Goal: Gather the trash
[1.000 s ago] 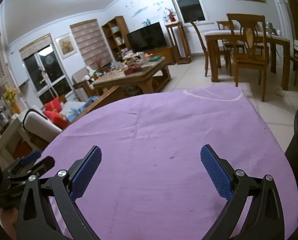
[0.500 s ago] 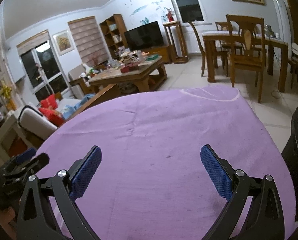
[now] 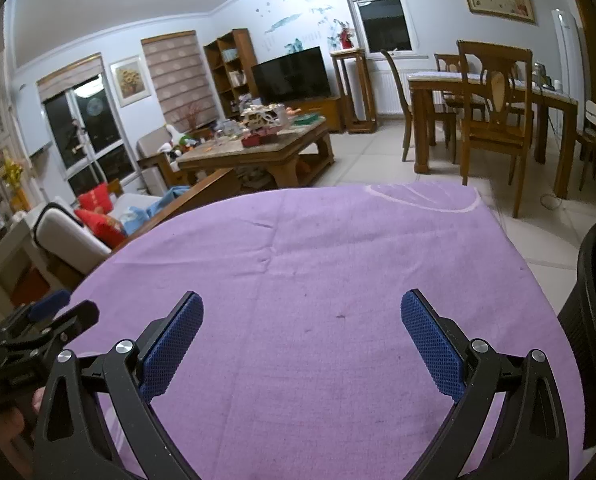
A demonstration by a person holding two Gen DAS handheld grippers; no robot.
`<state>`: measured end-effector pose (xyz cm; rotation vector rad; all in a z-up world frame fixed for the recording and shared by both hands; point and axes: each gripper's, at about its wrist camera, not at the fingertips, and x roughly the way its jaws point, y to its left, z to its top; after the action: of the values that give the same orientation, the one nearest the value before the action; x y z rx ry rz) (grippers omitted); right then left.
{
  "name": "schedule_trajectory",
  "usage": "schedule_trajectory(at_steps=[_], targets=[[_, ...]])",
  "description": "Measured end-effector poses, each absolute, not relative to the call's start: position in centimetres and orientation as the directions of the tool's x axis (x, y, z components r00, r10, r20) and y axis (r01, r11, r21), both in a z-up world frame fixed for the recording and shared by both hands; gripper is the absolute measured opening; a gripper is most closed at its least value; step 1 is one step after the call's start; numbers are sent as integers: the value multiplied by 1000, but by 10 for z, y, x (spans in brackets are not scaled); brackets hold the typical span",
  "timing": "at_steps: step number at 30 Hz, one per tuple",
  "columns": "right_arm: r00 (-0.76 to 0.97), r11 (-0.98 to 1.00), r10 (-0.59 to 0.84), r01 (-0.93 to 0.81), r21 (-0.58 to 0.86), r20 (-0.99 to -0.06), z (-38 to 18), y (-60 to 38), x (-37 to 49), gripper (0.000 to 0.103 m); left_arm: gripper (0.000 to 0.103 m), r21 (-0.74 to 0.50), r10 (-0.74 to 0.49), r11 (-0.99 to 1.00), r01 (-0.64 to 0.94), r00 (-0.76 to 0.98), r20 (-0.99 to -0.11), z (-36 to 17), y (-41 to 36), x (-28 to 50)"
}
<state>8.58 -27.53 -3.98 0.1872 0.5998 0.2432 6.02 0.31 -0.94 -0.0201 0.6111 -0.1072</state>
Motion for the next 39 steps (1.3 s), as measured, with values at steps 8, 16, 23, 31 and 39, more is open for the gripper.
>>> schedule_trajectory(at_steps=[8,16,23,31,39], targets=[[797,954,280,-171,246,-534,-40,-275,86,98,98,-51,-106,994,94,813,-572,-9,2,60],[798,954,280,-171,245,-534,-40,-274,86,98,98,-51,-106,994,93,813,-573,-9,2,59],[797,954,280,-170,246,-535,-40,-274,85,98,98,-51,-106,994,94,812,-573,-9,1,59],[797,954,280,-171,245,-535,-40,-274,85,98,98,-52,-106,994,93,813,-573,-8,0,58],[796,954,280,-170,247,-536,-39,-273,85,98,98,-52,-106,994,93,812,-574,-8,0,57]])
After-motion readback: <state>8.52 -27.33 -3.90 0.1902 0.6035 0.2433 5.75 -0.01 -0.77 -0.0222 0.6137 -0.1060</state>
